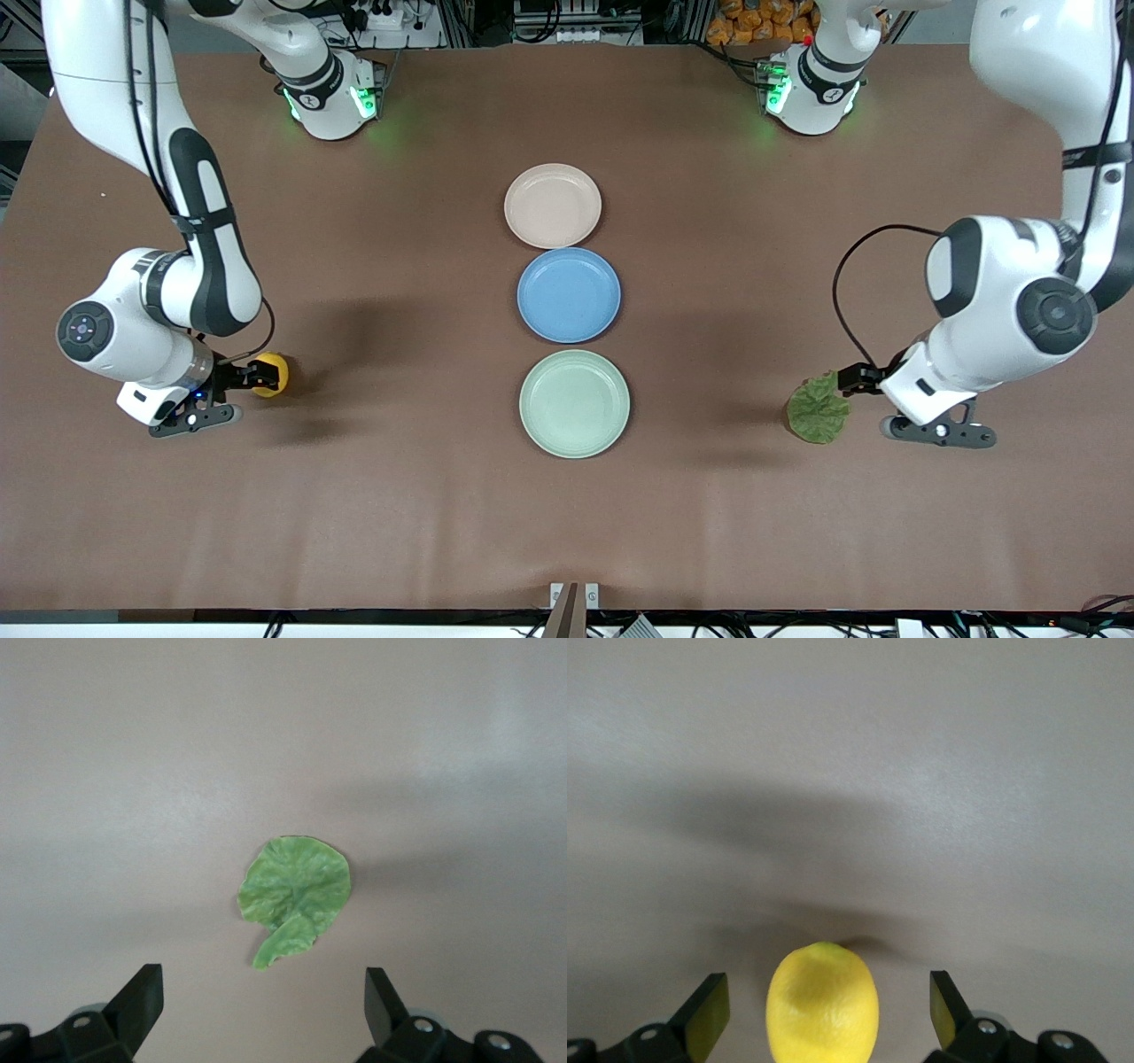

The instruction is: Pick lemon and lettuce from plates

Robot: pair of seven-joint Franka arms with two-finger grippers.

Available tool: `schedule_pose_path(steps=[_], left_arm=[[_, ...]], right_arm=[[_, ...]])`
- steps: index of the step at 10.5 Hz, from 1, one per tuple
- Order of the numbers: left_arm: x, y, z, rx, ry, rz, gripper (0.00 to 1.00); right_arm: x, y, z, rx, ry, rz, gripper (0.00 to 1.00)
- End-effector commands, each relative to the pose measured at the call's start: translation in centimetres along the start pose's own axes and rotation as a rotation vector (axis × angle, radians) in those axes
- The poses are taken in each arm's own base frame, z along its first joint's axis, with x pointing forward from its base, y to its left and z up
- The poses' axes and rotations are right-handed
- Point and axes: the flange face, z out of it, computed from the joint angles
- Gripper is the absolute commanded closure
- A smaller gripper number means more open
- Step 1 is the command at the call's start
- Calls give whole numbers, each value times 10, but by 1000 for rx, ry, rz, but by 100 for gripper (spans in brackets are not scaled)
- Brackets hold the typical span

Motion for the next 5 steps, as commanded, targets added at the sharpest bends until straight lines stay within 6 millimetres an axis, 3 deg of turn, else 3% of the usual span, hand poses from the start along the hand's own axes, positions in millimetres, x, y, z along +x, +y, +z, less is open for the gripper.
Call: schedule_pose_path(steps=[1, 3, 5], left_arm=[[-7, -7, -60, 24, 30, 3, 0], [-15, -14, -99, 28, 48, -12, 0], [-30, -18, -144, 21, 85, -26, 0]], right_arm=[[-3, 2, -33, 48, 28, 21, 0], [-10, -10, -67, 19, -21, 69, 0], [-21, -22, -115, 1, -59, 108, 0]])
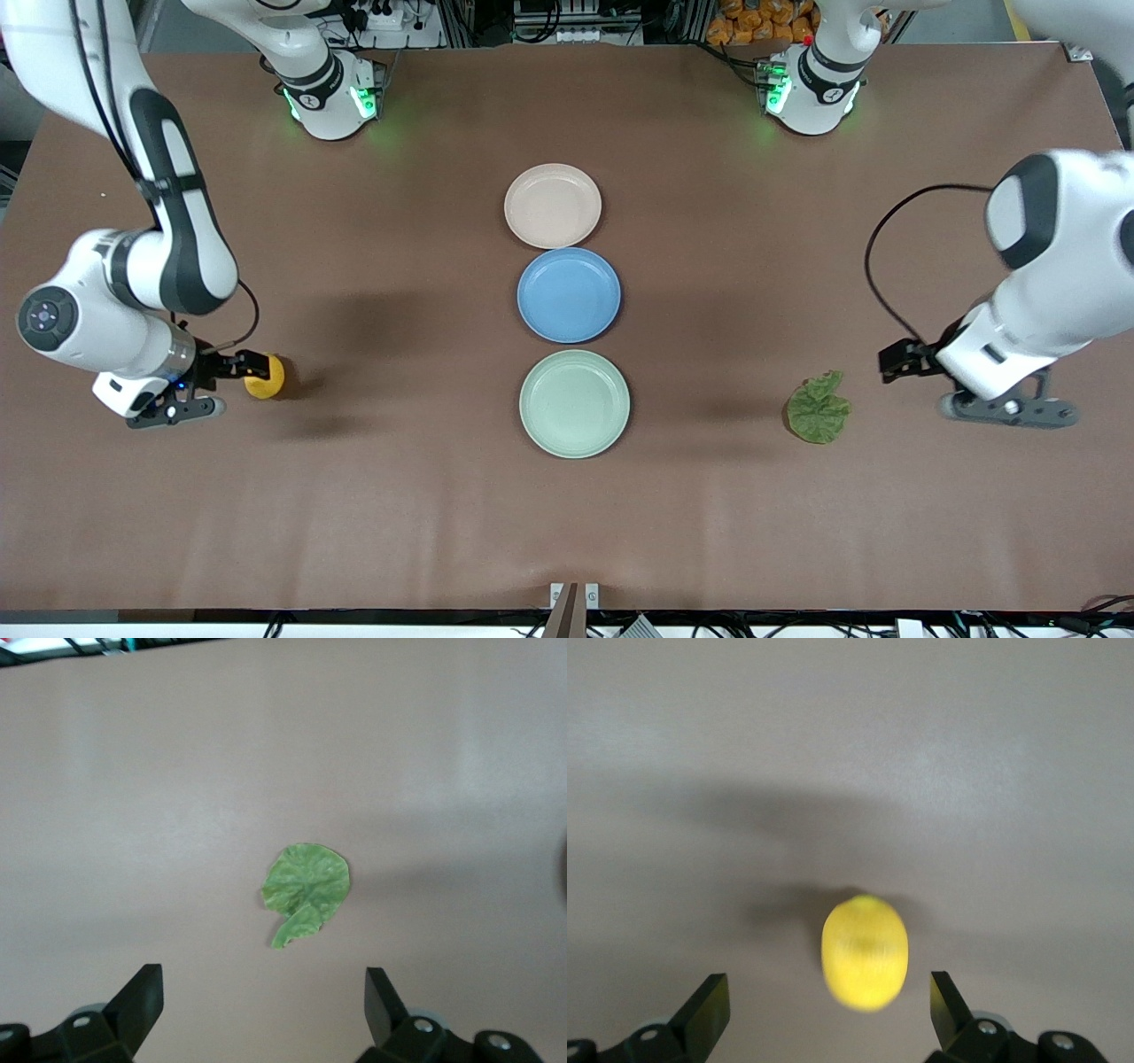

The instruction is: Pick lemon and lettuce from plates

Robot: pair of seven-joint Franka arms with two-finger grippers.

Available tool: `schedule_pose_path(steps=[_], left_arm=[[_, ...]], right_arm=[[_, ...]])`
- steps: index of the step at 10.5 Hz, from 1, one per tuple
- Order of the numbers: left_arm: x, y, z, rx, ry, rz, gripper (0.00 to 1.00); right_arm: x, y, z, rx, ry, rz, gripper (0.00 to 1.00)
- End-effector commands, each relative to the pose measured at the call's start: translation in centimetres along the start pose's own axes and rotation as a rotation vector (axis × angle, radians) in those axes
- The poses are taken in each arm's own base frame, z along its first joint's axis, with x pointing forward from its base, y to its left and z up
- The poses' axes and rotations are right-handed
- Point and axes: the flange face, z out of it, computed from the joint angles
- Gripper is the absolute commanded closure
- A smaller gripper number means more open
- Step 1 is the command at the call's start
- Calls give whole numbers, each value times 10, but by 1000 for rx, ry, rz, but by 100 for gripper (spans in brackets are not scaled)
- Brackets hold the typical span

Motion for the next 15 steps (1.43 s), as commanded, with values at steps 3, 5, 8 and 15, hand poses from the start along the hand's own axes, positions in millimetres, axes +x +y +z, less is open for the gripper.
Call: schedule_pose_path(steps=[3, 5, 8, 15], left_arm=[[-41, -8, -93, 14, -6, -21, 0], [-56, -20, -126, 18, -18, -43, 0], [-69, -18, -156, -18, 10, -49, 0], [-95, -40, -190, -47, 18, -91, 0]], right_arm=[[-44, -10, -120, -33, 41, 53, 0], [-62, -8, -161, -30, 48, 84, 0], [-93, -17, -217, -28, 49, 134, 0], [-109, -25, -294, -8, 34, 221, 0]])
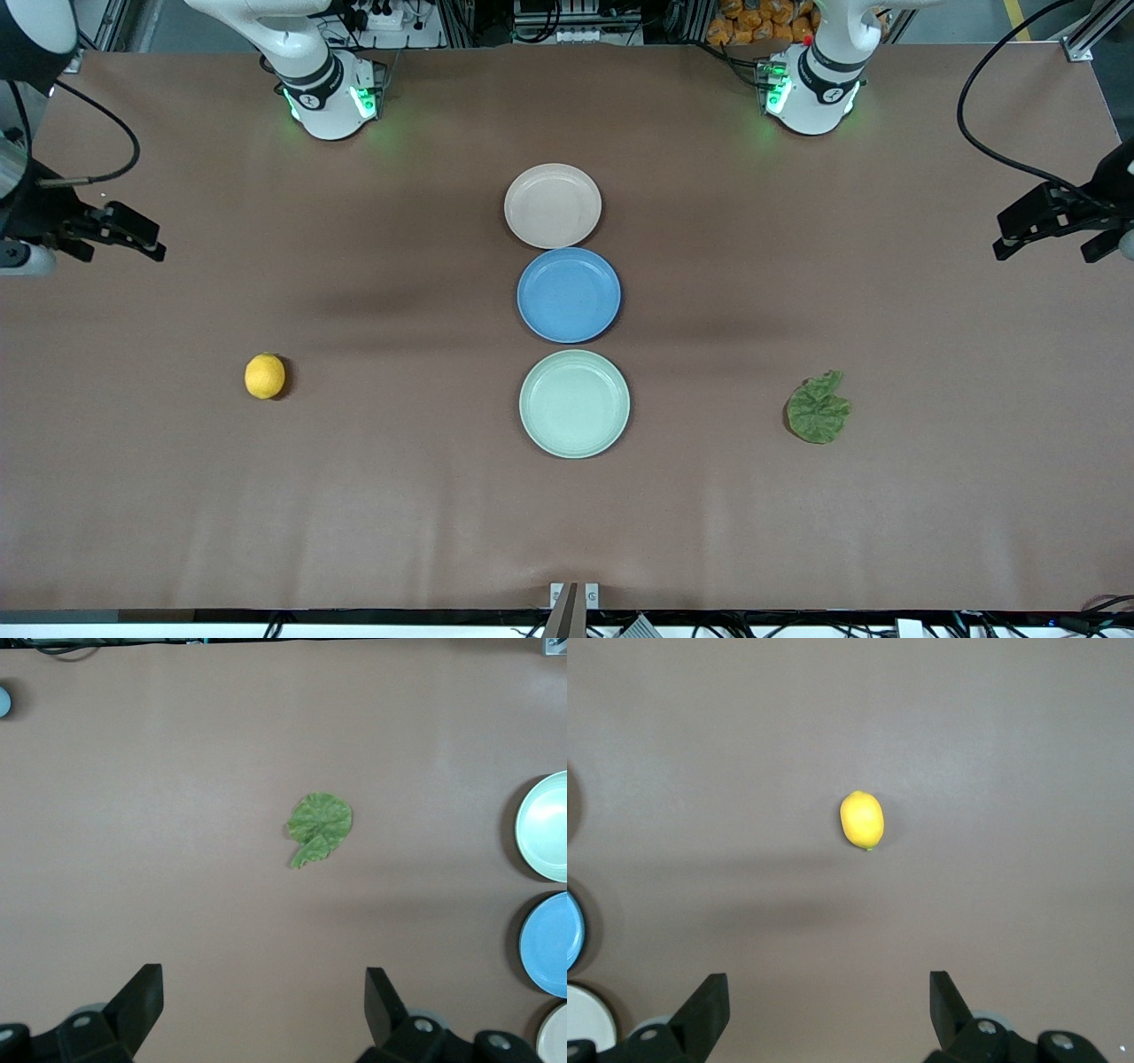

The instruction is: Pick lemon and lettuce from plates

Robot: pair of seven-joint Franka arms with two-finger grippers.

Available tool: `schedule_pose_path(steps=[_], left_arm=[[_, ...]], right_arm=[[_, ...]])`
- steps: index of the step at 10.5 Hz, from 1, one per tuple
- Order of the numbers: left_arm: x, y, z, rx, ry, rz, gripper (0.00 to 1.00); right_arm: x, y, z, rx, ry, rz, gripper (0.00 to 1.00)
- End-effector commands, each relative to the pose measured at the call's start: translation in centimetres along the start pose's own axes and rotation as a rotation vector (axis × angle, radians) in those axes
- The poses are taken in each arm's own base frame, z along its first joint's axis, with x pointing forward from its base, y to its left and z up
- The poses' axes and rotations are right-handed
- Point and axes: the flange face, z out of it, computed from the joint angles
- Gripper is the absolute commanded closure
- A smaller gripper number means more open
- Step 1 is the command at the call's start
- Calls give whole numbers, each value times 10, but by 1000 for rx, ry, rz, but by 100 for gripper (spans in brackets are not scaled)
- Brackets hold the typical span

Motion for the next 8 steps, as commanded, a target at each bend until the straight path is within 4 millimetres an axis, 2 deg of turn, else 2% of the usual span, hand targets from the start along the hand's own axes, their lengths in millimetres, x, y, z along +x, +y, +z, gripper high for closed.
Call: schedule_pose_path(steps=[1, 4, 8], left_arm=[[-9, 5, -12, -27, 4, -2, 0], [-17, 5, -16, -22, -22, 0, 0], [-23, 1, -13, -17, -67, 2, 0]], right_arm=[[-2, -1, -32, -5, -12, 27, 0], [-7, -2, -46, -8, -17, 16, 0], [-6, 4, -48, -15, -7, 10, 0]])
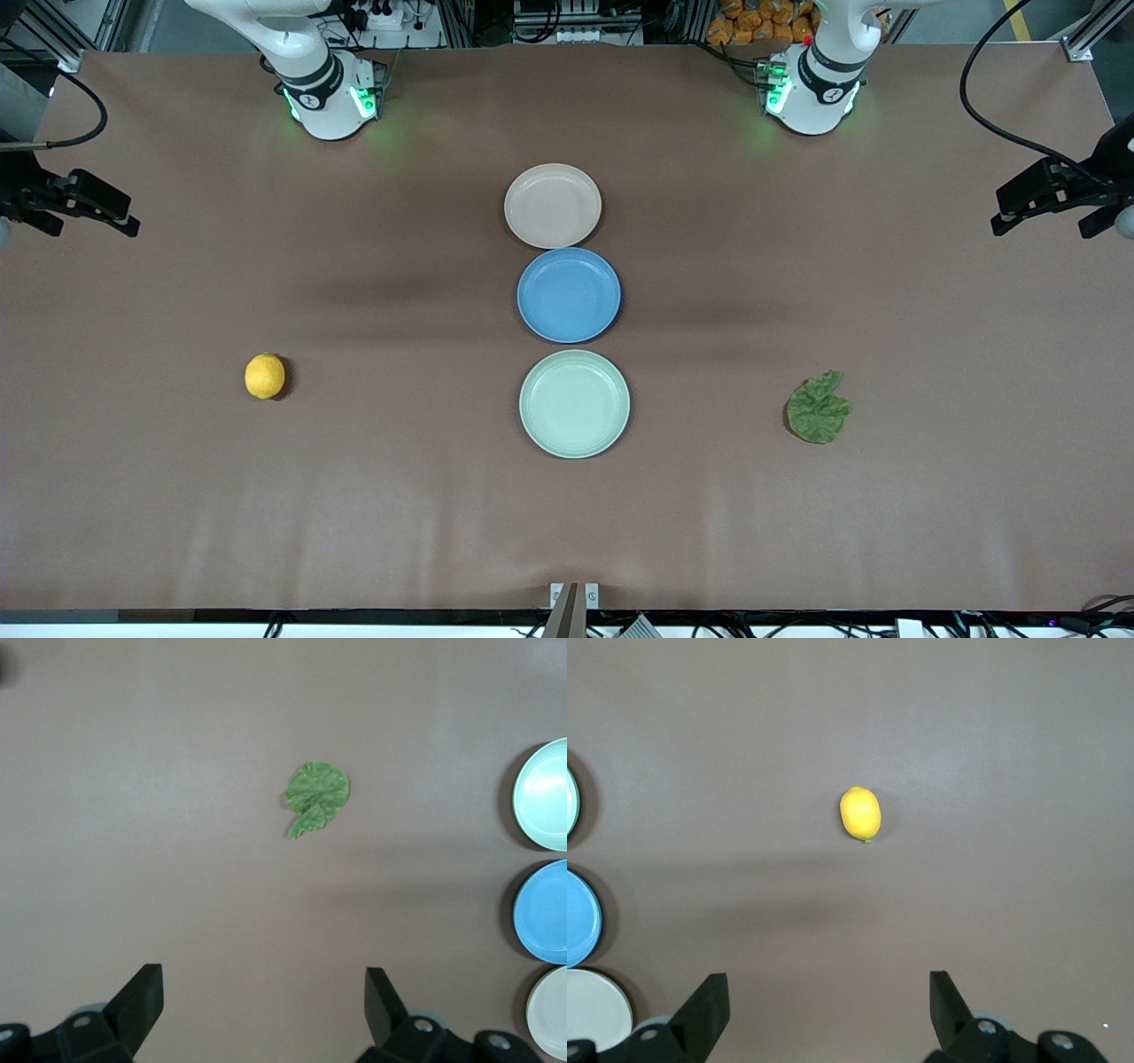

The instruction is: Pick lemon and lettuce from plates

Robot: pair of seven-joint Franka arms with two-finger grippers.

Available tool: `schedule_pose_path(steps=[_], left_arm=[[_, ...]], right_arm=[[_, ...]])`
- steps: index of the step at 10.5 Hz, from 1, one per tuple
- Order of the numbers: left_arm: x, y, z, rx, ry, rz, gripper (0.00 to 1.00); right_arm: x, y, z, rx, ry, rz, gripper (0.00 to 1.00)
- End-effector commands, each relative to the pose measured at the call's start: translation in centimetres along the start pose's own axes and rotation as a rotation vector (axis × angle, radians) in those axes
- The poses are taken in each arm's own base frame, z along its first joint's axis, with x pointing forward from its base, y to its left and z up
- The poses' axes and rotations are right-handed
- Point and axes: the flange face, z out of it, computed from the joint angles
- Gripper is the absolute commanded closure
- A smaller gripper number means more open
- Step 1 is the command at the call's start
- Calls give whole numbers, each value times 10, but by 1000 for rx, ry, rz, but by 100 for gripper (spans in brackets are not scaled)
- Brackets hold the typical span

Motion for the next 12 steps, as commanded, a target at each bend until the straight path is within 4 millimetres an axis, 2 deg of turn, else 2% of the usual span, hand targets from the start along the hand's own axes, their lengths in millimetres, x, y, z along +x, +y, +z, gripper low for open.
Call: schedule_pose_path(steps=[1, 12], left_arm=[[-9, -1, -3, -12, -26, -3, 0], [-9, -10, -2, 1, -32, -22, 0]], right_arm=[[1, 5, -5, -15, 0, 0, 0], [1, 10, 0, -3, -12, 11, 0]])
